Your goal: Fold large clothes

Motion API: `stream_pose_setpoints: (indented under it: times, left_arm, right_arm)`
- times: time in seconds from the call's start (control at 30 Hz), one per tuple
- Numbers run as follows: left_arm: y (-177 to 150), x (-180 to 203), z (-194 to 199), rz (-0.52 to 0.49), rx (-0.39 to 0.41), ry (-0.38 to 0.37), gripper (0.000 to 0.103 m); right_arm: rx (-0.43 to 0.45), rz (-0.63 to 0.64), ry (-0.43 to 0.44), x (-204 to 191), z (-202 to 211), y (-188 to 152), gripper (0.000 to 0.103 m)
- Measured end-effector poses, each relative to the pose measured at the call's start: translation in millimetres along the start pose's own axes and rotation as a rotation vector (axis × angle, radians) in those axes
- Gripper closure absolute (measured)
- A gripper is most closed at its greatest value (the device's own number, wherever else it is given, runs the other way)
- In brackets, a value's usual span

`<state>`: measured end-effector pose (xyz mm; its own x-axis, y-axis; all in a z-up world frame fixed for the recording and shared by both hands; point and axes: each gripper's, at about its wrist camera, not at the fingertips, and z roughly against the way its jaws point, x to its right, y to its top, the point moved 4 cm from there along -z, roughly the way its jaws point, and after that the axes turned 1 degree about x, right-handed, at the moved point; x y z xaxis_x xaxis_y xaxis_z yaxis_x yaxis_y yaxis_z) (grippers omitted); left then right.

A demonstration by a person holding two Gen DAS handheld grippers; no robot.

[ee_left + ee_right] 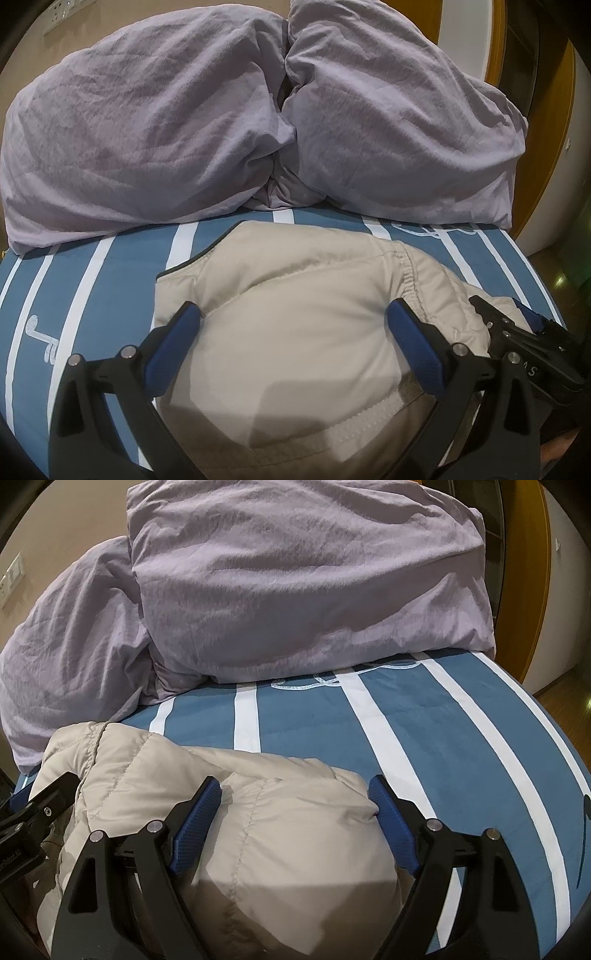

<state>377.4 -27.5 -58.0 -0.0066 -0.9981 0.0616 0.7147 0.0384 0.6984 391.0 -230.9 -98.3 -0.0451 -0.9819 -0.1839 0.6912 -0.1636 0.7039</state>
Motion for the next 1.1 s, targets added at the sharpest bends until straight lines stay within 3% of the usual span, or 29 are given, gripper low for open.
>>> stream_pose_setpoints:
  times: [1.1]
  left_arm:
    - [-0.5, -2.5, -5.2, 0.022, -0.008, -0.025, 0.002]
  right_arm:
    - [0.000, -0.006, -0.001, 1.0, -1.5, 0.0, 0.018]
